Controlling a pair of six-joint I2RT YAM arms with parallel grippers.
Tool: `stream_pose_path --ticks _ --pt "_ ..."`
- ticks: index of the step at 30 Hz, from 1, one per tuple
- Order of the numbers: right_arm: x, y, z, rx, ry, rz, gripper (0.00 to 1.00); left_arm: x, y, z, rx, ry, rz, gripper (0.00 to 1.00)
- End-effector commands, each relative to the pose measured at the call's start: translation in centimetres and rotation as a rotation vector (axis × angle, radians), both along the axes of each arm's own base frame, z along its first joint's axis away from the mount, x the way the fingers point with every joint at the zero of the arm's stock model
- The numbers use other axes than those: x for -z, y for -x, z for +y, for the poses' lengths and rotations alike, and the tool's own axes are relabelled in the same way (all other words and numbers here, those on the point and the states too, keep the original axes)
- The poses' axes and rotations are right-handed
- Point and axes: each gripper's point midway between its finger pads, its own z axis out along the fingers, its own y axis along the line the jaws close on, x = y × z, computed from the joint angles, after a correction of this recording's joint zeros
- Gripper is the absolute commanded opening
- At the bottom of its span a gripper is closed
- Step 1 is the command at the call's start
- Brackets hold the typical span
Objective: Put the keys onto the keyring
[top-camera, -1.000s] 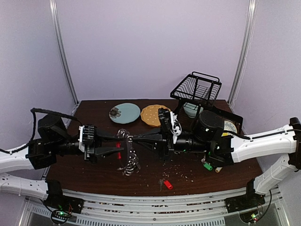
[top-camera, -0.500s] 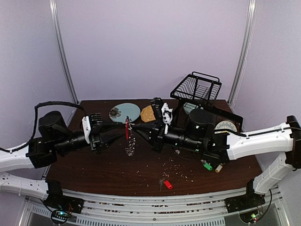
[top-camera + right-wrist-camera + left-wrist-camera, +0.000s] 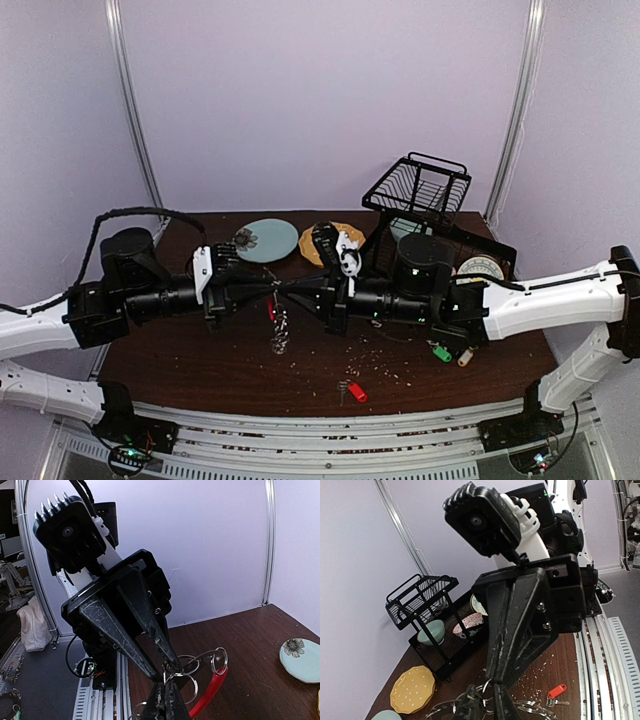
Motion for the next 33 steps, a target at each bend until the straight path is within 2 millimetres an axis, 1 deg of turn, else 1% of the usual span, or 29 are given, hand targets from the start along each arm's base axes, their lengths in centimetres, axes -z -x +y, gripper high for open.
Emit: stream_pose_path --ticks 1,5,7,10,11,15,17,18,20,21,22,23,25,26,28,31,32,33 --pt "-3.6 1.1 -0.7 -0.034 -0.079 -0.062 0.00 -1.2 0.4 -0.2 0.032 0.026 -0.008 0.14" --pt "-3.7 1.2 -0.8 -0.040 -0.073 -0.073 0.00 -0.9 0.2 -0.3 0.025 0.015 -0.001 0.14" --pt "-3.7 1.4 -0.8 -0.048 -0.071 -0.080 0.00 -0.8 0.1 -0.3 0.017 0.014 -0.002 0.13" --pt "-3.8 1.5 -0.9 -0.051 -0.068 -0.087 0.00 -0.8 0.0 -0.3 0.015 0.011 -0.004 0.05" --pt "-3.7 1.6 -0.9 -0.056 -0.064 -0.087 0.00 -0.8 0.1 -0.3 0.020 0.012 -0.007 0.00" --pt "-3.6 1.9 -0.9 -0.073 -0.051 -0.091 0.00 -1.0 0.5 -0.3 0.042 0.022 -0.013 0.00" --pt "-3.8 2.2 -1.3 -0.097 -0.047 -0.102 0.00 -1.1 0.6 -0.2 0.045 0.023 -0.018 0.00" --pt "-3.7 2.4 -1.6 -0.118 -0.038 -0.110 0.05 -1.2 0.7 -0.1 0.045 0.026 -0.024 0.00" --pt "-3.6 2.8 -2.2 -0.166 0.003 -0.134 0.22 -1.4 1.1 0.0 0.061 0.036 -0.032 0.00" --pt "-3.4 3.1 -2.4 -0.194 0.044 -0.168 0.28 -1.5 1.5 0.0 0.082 0.041 -0.035 0.00" --pt "-2.7 3.4 -2.7 -0.228 0.104 -0.201 0.33 -1.5 2.0 0.0 0.111 0.044 -0.035 0.00" --pt "-1.3 3.8 -3.4 -0.277 0.238 -0.314 0.38 -1.8 3.2 -0.4 0.184 0.061 -0.009 0.00" --pt "-3.0 2.7 -3.5 -0.236 0.236 -0.317 0.38 -1.9 3.5 -0.8 0.213 0.064 0.025 0.00" --pt "-4.3 2.0 -3.7 -0.226 0.212 -0.286 0.38 -1.9 3.3 -1.1 0.213 0.056 0.047 0.00" --pt "-6.0 1.8 -4.1 -0.272 0.200 -0.251 0.40 -1.9 3.7 -1.6 0.249 0.019 0.086 0.00" --pt "-5.8 2.0 -5.3 -0.291 0.274 -0.360 0.42 -1.9 5.0 -2.3 0.347 -0.008 0.169 0.00" --pt "-6.0 1.8 -5.7 -0.263 0.282 -0.395 0.42 -1.8 5.2 -2.4 0.364 -0.012 0.197 0.00" --pt "-6.5 1.5 -6.0 -0.231 0.268 -0.413 0.42 -1.6 5.2 -2.6 0.366 -0.015 0.222 0.00"
